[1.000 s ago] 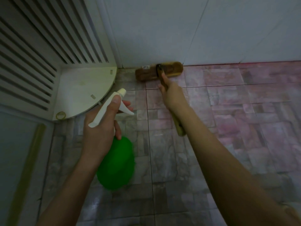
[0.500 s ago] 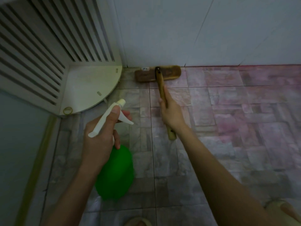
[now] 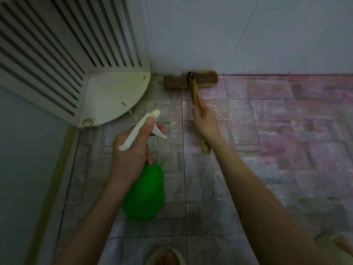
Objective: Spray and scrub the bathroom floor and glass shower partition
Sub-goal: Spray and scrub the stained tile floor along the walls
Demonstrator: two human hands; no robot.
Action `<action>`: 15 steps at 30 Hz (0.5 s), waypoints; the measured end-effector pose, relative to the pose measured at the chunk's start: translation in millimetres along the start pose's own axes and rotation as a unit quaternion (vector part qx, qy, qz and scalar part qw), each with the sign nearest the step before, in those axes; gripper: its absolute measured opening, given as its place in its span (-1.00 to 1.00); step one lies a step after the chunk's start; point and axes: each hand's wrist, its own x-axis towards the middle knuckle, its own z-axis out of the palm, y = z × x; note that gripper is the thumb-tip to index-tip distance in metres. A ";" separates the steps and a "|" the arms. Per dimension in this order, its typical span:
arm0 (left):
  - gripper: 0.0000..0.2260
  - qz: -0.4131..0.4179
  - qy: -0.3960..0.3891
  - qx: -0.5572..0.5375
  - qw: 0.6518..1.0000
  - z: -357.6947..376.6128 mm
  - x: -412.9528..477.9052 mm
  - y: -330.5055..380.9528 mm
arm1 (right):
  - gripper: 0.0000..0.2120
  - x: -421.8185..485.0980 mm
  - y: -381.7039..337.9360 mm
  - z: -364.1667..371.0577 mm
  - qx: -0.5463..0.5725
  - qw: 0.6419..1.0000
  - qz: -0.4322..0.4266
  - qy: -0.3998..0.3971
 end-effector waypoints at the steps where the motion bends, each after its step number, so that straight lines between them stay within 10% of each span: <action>1: -0.64 0.002 0.002 -0.001 1.000 0.4 -0.3 1.4 | -0.54 21.8 -8.0 -0.2 0.002 1.000 0.009 0.001; 9: -0.63 0.020 0.008 -0.006 1.000 -3.3 -6.7 5.9 | -0.58 -132.6 22.2 -9.3 0.023 0.999 -0.011 -0.035; 15: -0.70 0.030 0.027 -0.020 0.999 -12.0 -24.0 8.1 | -0.54 -19.1 -3.0 -6.4 0.034 0.999 -0.011 -0.024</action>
